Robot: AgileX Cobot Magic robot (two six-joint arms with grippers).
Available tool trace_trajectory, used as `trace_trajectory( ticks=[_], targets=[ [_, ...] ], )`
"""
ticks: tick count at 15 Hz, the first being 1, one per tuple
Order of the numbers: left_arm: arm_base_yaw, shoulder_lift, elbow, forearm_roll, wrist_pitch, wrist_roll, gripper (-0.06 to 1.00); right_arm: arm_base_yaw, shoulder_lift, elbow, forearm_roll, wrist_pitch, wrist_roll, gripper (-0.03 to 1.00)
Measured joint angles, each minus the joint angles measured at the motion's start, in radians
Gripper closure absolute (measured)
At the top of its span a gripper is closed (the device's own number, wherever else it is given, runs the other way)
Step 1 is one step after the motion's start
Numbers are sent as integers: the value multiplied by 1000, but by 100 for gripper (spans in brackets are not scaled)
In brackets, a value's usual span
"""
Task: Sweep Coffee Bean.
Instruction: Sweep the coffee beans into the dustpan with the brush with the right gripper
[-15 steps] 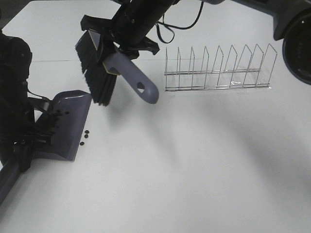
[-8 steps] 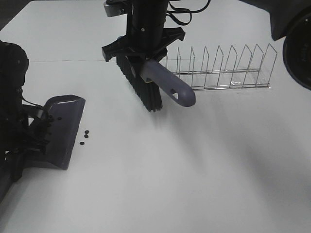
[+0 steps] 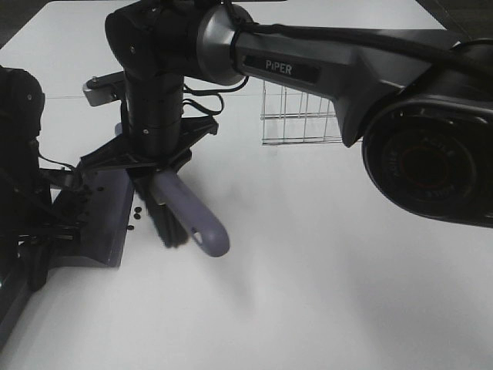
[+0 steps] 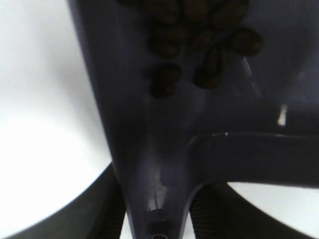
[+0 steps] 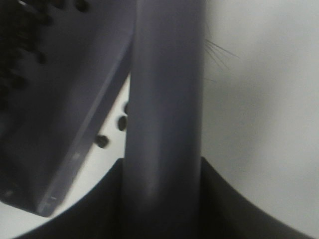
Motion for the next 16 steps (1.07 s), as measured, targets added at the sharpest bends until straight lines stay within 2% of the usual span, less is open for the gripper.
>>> trace_trajectory(
  ticks=[1,4,7,8,9,10,12,14,16],
  targets=[
    [0,1,0,0,1,1,60,-1,9,0,133,-96,0,66],
    [0,1,0,0,1,3,60,-19,16,0,281,-168,-34,66],
    [0,1,0,-1,1,22,60,-94,13,-3,469,-183,-158,66],
    [1,-1,0,0,1,26,60,-120,1,-3,486,-168,-185,66],
    [1,-2,0,6,1,27,60,-143,-21,-4,468,-147,-193,66],
    [1,-6,0,14,0,20,60,-156,-45,-6,393,-121,-191,66],
    [0,-6,0,62,2,-25,60,-157,-80,-10,167,-17,-154,66],
    [0,-6,0,83,3,-40,60,-148,-72,-9,0,74,-99,66],
    [0,-4,0,83,3,-40,60,-138,-56,4,-43,85,-83,66]
  ],
)
